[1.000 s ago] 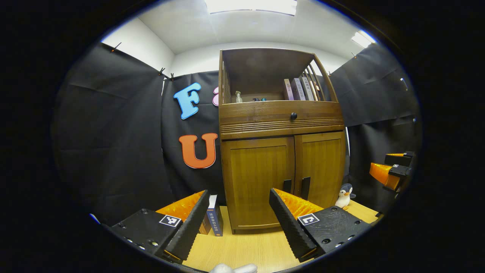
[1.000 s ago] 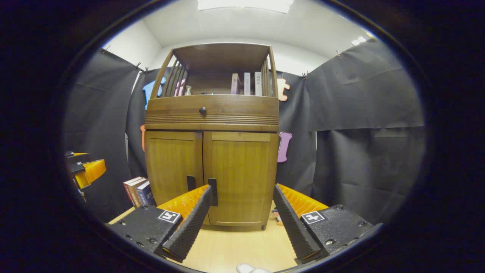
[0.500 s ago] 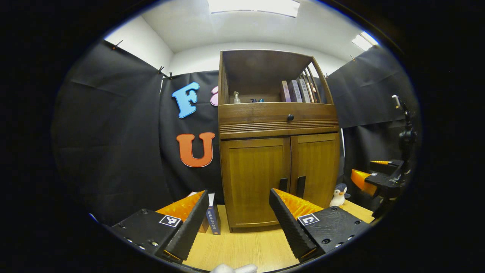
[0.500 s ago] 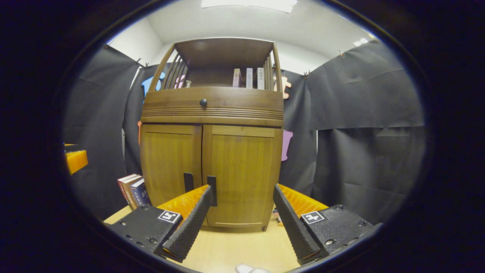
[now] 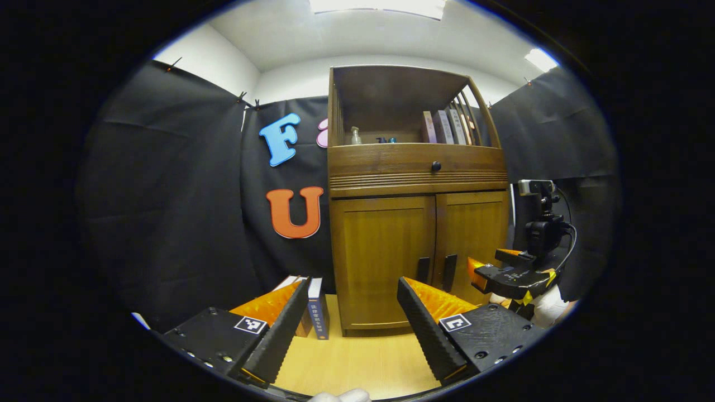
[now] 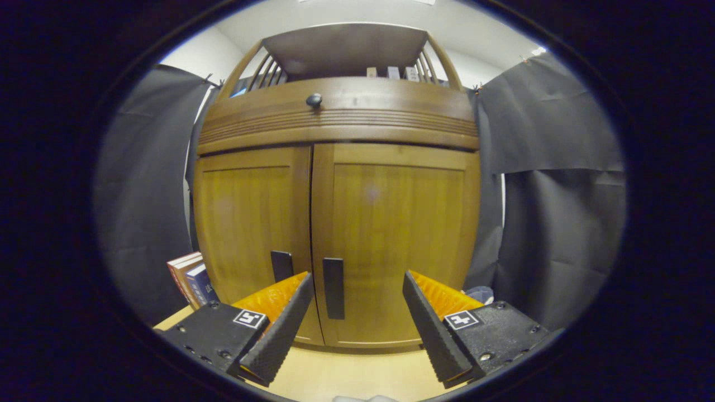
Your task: Open the right door of the double-door shoe cabinet with the right hand, and open the left door with the left hand.
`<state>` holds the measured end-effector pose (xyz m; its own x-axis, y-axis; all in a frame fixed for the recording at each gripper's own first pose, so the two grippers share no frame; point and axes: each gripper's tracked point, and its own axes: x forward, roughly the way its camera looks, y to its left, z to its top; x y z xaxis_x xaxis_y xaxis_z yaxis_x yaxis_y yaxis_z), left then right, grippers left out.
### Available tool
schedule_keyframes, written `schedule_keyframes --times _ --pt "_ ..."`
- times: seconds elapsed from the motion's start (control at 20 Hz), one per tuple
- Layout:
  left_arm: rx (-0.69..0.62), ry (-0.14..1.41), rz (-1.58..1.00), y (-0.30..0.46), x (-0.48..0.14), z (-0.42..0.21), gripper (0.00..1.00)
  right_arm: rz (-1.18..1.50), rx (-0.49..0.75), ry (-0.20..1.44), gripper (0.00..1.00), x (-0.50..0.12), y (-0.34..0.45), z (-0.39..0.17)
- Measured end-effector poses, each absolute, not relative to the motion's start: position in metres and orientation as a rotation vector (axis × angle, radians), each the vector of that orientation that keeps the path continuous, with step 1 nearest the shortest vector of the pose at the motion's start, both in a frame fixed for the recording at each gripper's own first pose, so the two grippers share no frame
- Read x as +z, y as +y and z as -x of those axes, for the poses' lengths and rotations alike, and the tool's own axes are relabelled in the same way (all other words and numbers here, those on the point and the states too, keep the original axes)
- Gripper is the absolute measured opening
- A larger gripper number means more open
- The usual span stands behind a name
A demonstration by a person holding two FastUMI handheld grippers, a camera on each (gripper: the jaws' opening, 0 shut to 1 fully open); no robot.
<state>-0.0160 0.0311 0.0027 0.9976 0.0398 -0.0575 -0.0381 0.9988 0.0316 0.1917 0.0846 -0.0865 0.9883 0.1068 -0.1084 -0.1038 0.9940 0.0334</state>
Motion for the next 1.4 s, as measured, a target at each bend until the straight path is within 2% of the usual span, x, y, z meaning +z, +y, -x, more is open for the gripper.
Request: schedule_keyframes --times 0.15,0.45,0.55,0.7,0.8,1.15,1.4 --pt "0.086 0.075 -0.054 0.036 -0.001 0.012 0.96 -0.032 0.154 0.179 1.00 -0.111 0.103 -0.229" --pt "0.189 0.063 -0.044 0.048 0.001 0.008 0.96 -0.021 0.201 0.252 0.80 -0.140 0.125 -0.276" --pt "0.209 0.074 -0.034 0.050 -0.001 0.008 0.96 -0.018 0.205 0.258 0.71 -0.147 0.130 -0.284" --pt "0.227 0.076 -0.023 0.055 -0.002 0.010 0.96 -0.011 0.186 0.260 0.43 -0.153 0.129 -0.292" --pt "0.235 0.072 -0.020 0.059 0.000 0.011 0.96 -0.011 0.185 0.260 0.37 -0.153 0.129 -0.291" --pt "0.195 0.063 0.009 0.058 -0.003 0.017 0.96 0.002 0.234 0.285 0.31 -0.154 0.129 -0.285" --pt "0.156 0.061 0.005 0.056 -0.007 0.026 0.96 0.022 0.269 0.292 0.28 -0.159 0.119 -0.256"
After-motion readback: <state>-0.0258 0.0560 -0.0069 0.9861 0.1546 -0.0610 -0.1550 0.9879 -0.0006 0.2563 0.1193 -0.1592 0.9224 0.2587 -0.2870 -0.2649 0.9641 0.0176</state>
